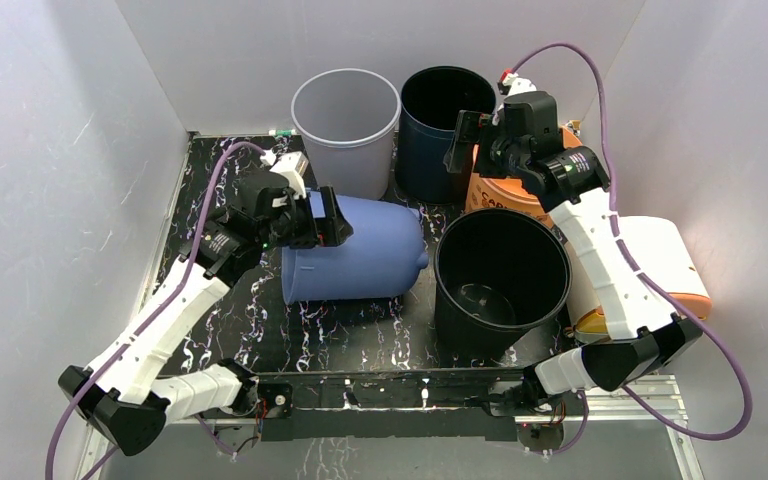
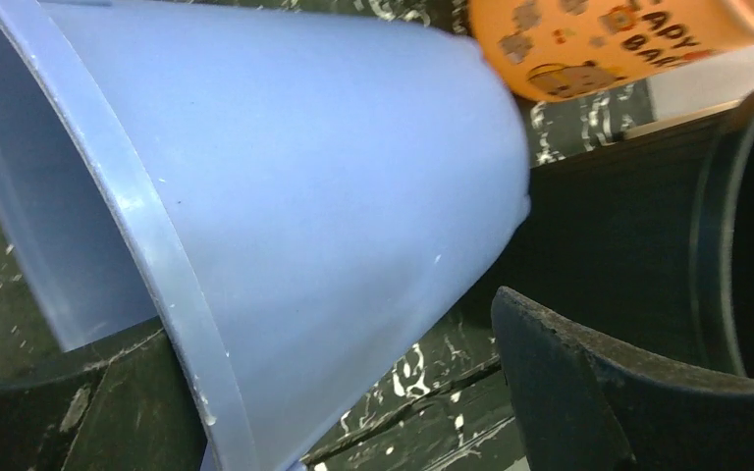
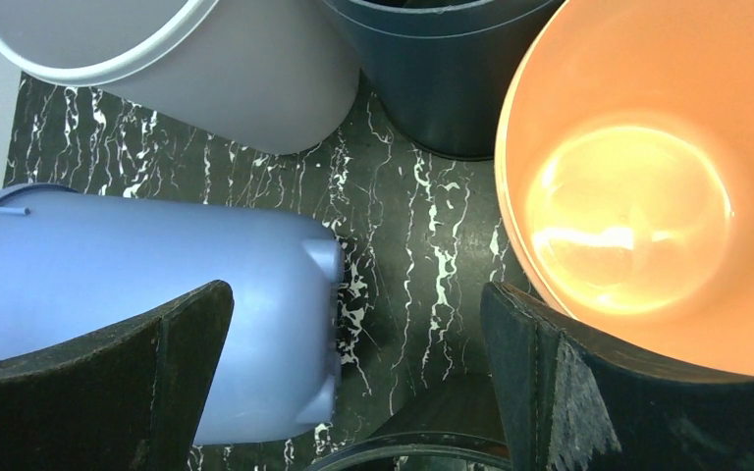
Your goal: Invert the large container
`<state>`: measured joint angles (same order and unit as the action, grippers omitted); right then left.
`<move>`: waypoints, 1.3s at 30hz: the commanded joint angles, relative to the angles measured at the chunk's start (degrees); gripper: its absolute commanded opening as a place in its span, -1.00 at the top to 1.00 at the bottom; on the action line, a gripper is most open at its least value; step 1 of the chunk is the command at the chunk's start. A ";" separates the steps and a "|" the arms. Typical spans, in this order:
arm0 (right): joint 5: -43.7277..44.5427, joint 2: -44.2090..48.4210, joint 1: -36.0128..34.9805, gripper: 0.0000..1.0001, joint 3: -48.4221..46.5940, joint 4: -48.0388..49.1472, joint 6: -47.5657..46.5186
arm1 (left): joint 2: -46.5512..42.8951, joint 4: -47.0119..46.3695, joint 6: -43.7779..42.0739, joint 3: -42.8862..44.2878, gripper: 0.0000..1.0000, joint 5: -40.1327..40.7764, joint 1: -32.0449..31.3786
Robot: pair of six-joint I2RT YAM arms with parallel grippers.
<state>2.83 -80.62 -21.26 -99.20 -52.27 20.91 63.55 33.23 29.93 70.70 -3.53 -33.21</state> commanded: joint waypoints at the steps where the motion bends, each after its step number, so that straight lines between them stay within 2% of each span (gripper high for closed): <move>1: -2.74 0.45 0.08 -0.96 -0.10 3.65 -1.88 | -2.39 5.81 -0.93 -0.12 -0.97 4.84 -0.06; 7: -6.65 -2.65 -0.88 -0.96 -4.73 3.18 -4.18 | 1.05 17.27 -5.99 4.05 -0.97 12.49 -0.07; 18: -4.11 -12.49 -13.79 -0.96 -12.33 4.45 -2.54 | 3.68 23.96 -6.07 7.08 -0.97 17.19 0.33; 24: -3.60 -14.51 -15.35 -0.96 -7.27 7.41 -1.25 | 2.60 25.81 -3.01 6.50 -0.97 17.31 0.49; 29: -6.75 -17.47 -15.33 -0.96 -6.20 5.86 0.22 | 0.87 27.03 -0.55 6.85 -0.97 16.55 0.86; 34: -7.27 -16.97 -15.38 -0.96 -1.80 7.91 0.33 | -0.11 28.19 3.06 7.19 -0.97 16.88 0.97; 37: -8.13 -16.86 -15.32 -0.96 0.35 9.08 0.57 | -0.72 27.55 4.82 6.31 -0.82 18.77 1.04; 39: -8.91 -16.79 -15.28 -0.96 1.60 9.80 0.84 | -0.80 26.57 5.38 5.67 -0.65 19.34 1.04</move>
<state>-4.32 -98.30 -36.64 -99.04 -47.46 21.15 64.25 59.59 32.62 76.03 13.32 -32.56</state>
